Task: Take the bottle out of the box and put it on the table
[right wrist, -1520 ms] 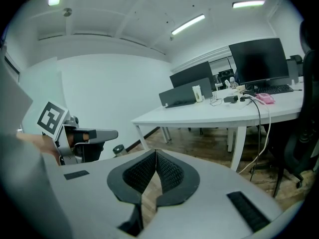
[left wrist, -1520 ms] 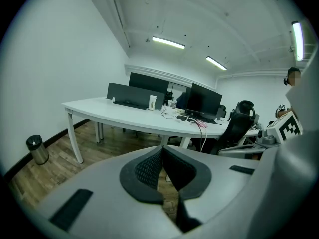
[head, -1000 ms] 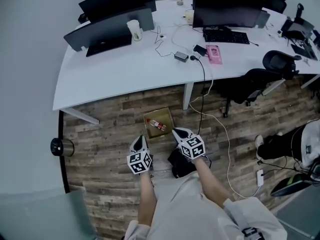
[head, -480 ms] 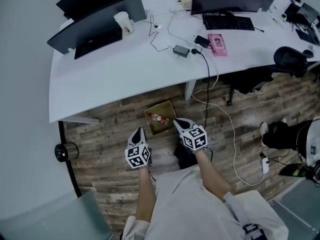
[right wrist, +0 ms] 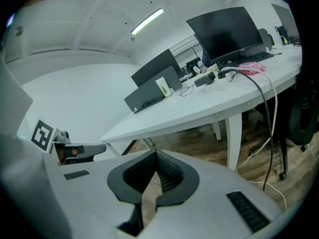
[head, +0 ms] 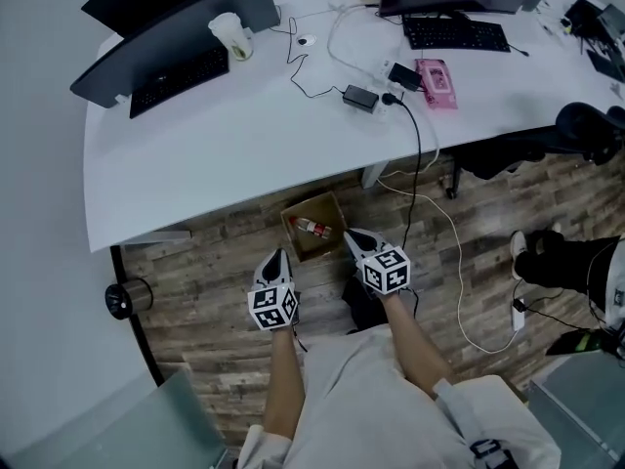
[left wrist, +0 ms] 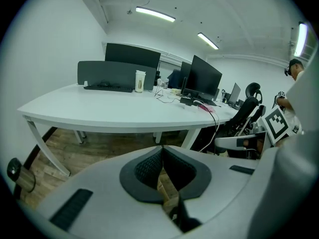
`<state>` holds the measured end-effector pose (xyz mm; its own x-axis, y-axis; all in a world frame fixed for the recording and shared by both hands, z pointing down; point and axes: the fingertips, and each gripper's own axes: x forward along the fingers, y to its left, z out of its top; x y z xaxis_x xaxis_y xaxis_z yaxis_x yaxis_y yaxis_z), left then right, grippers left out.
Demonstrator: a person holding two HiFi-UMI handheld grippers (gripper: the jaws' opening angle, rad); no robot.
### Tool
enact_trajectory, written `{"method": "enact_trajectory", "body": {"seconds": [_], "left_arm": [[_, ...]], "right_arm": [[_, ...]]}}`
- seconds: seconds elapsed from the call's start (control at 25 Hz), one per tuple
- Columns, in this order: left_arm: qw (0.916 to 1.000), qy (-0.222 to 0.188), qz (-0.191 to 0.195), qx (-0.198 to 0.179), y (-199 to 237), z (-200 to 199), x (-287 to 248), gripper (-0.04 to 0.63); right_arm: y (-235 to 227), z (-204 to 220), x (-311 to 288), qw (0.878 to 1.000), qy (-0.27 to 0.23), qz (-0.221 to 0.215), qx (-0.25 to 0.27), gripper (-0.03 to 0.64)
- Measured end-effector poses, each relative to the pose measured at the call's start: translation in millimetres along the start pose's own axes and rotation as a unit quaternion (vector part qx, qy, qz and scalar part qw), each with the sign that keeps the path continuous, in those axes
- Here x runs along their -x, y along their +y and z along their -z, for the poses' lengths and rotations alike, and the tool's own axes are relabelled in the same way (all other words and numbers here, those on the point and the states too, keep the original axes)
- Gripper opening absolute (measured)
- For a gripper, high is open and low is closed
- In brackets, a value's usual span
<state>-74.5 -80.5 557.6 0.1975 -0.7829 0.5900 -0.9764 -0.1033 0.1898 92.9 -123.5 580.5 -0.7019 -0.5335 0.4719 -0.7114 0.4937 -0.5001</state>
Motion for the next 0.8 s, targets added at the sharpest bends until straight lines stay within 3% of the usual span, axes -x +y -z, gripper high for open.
{"method": "enact_trajectory", "body": {"seconds": [0.16, 0.32, 0.52, 0.8], "left_arm": [[0.9999, 0.007, -0.006, 0.009, 16, 11, -9, 0.015], [0.9996, 0.002, -0.022, 0.015, 48, 26, -10, 0.015], [0.9989, -0.005, -0.039, 0.026, 86, 60, -9, 0.015], [0.9961, -0.023, -0.066, 0.054, 162, 118, -8, 0.015]], "right_arm": [[1, 17, -27, 0.999, 0.045, -0.018, 0.011, 0.038], [24, 45, -55, 0.991, 0.110, -0.039, 0.060, 0.040], [42, 81, -89, 0.976, 0.176, -0.061, 0.117, 0.040], [79, 164, -146, 0.949, 0.254, -0.091, 0.165, 0.040]]}}
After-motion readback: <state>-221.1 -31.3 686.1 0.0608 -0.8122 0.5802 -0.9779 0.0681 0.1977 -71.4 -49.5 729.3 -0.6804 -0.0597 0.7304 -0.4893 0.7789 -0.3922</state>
